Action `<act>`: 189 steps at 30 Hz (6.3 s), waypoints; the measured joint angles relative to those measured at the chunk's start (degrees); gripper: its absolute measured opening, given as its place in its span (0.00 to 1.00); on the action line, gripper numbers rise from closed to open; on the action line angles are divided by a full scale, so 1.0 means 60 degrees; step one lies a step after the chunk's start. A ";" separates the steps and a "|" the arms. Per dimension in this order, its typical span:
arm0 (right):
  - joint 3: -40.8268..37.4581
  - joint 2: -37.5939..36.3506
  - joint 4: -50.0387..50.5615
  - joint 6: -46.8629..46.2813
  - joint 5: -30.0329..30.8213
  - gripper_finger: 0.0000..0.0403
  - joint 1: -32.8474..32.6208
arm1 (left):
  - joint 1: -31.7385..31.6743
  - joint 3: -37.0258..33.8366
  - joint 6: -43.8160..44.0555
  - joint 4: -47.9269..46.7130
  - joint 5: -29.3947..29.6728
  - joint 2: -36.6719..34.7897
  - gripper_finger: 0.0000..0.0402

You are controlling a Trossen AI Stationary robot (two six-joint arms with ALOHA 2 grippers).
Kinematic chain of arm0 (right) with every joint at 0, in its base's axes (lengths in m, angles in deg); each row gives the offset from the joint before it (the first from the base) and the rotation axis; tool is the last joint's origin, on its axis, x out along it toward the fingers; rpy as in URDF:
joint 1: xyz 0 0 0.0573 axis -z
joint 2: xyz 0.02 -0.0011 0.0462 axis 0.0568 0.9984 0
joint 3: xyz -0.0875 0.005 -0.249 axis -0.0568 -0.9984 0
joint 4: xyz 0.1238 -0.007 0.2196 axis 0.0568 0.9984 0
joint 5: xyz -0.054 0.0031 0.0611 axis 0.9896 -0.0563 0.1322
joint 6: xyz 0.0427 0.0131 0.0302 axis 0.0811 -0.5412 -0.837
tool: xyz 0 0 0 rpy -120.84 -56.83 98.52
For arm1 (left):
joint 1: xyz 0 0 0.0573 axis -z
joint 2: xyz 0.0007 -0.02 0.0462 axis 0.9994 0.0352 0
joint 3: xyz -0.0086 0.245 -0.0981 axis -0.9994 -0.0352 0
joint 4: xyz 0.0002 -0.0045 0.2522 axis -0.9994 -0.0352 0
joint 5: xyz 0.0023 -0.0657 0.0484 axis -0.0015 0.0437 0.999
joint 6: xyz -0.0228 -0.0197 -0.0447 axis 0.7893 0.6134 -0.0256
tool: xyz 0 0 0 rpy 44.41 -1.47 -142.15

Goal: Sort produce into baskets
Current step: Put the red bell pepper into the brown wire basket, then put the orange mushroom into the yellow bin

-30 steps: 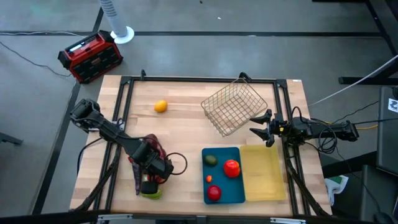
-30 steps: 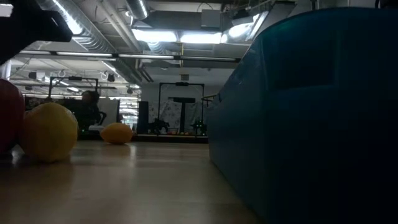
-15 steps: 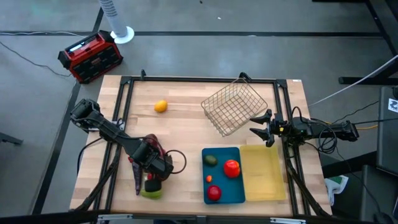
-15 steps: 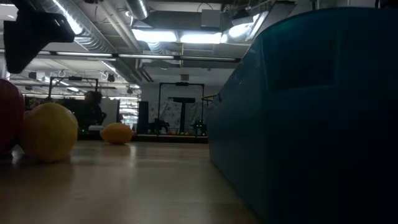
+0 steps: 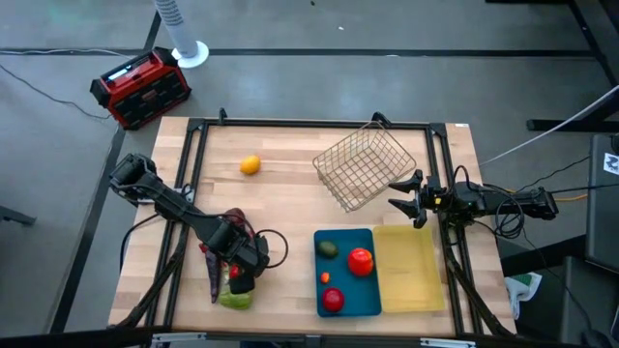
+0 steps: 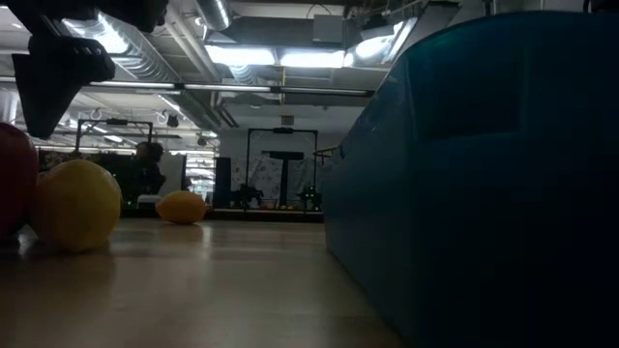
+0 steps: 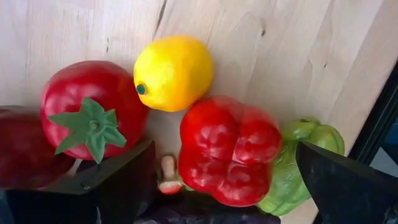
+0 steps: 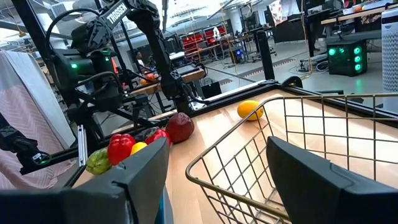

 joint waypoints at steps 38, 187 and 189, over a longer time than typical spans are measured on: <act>-0.0003 -0.0001 -0.0004 0.0004 0.0000 0.67 -0.0003 | 0.0153 -0.1307 -0.0665 0.0578 -0.0399 0.0011 0.92; 0.0565 0.0003 -0.0636 0.0102 -0.0102 0.67 -0.0003 | 0.0956 -0.1450 0.6734 -0.0163 -0.0436 -0.1013 0.97; 0.0566 0.0003 -0.0634 0.0102 -0.0106 0.67 -0.0003 | 0.1147 -0.1450 0.6893 0.0133 -0.0379 -0.0812 0.97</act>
